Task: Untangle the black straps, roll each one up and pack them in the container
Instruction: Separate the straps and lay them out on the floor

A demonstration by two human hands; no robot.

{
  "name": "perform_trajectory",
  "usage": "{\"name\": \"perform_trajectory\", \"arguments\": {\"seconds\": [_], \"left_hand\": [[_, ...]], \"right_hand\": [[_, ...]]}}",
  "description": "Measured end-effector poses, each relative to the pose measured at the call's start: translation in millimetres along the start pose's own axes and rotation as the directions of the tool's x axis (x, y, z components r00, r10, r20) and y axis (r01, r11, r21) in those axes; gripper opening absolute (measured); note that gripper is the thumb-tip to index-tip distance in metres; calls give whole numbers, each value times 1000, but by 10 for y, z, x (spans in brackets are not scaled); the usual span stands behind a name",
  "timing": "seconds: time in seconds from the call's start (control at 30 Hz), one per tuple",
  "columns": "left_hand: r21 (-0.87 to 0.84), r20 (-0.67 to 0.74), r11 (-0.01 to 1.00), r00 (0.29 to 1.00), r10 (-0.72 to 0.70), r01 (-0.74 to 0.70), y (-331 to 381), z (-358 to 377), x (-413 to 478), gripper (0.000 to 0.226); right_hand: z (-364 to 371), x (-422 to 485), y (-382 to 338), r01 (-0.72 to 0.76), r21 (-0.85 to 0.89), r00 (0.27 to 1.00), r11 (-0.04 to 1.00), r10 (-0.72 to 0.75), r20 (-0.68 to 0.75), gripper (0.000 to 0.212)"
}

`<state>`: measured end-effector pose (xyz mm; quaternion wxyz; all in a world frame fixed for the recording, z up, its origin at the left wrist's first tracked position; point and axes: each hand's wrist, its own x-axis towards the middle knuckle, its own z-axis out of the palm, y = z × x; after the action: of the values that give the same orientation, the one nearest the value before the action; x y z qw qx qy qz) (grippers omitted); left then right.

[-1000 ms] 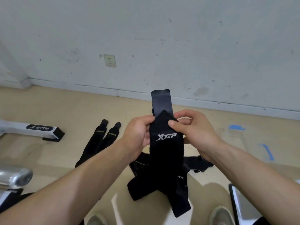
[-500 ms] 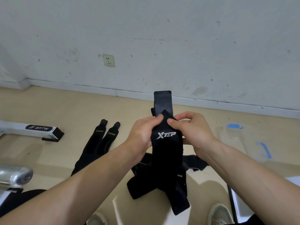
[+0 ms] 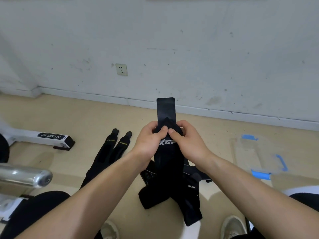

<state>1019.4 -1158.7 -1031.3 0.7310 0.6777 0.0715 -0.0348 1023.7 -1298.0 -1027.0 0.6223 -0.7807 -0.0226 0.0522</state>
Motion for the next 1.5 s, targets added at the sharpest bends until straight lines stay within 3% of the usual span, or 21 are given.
{"name": "perform_trajectory", "arguments": {"seconds": [0.1,0.23,0.47,0.83,0.97,1.17,1.3,1.5], "left_hand": [[-7,-18,997,997,73,-73,26,-115,-64,24],[-4,44,999,998,-39,39,-191,-332,-218,32],[148,57,979,988,-146,137,-621,-868,-202,28],[244,63,898,918,-392,367,-1472,-1526,251,37],[252,82,839,853,-516,483,-1904,-1734,338,33],[250,-28,738,767,-641,626,-2579,-2056,480,33],[213,-133,662,692,-709,719,-2972,-2289,526,45],[207,-151,633,663,-733,746,-3290,-2575,585,34]], "right_hand": [[142,55,-80,-62,189,998,980,63,0,11],[396,202,-258,-119,400,990,909,139,-21,16],[829,555,-176,-176,493,980,852,199,6,22],[1374,1454,637,-299,530,930,794,368,-26,30],[1556,1859,917,-308,566,908,764,414,-65,12],[1905,2263,1589,-350,551,881,758,466,-81,8],[2087,2527,2074,-382,522,849,762,512,-127,20],[2323,2929,2524,-385,504,815,773,541,-208,14]]}}
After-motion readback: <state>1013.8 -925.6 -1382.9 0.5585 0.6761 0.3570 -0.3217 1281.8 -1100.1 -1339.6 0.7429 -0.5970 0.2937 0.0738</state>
